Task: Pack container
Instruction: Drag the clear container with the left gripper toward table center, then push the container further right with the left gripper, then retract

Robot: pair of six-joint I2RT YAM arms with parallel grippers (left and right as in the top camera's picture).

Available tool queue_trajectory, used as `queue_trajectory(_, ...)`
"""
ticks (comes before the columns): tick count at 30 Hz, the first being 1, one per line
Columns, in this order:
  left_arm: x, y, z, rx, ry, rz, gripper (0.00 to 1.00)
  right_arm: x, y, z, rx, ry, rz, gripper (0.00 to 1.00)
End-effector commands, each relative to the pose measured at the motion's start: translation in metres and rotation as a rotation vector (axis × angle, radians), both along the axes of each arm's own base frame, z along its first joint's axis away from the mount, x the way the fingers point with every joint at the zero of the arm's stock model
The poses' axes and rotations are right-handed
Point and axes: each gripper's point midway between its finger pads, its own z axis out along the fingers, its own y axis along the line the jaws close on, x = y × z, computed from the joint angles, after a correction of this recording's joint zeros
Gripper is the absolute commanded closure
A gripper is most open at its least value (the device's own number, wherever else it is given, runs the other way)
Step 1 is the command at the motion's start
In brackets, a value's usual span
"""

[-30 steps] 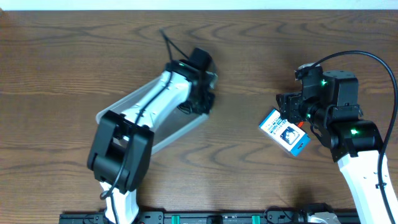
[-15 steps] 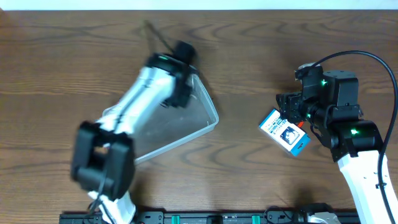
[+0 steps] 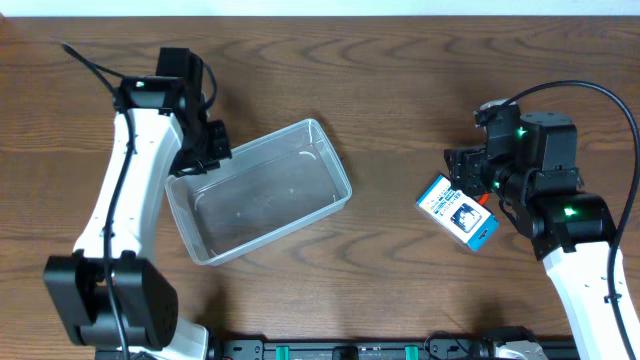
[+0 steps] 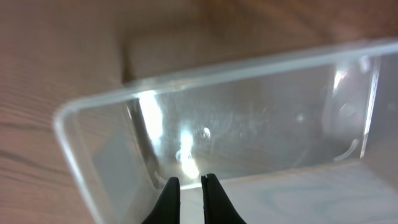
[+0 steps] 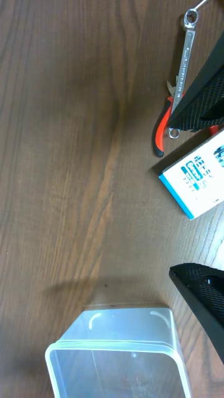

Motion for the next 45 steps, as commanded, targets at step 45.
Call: queue_trajectory(45,-0.003,0.14,0.063,0.319,-0.258,0.315,0.94,0.005,0.002,0.011,-0.004,-0.035,0.006,0.28)
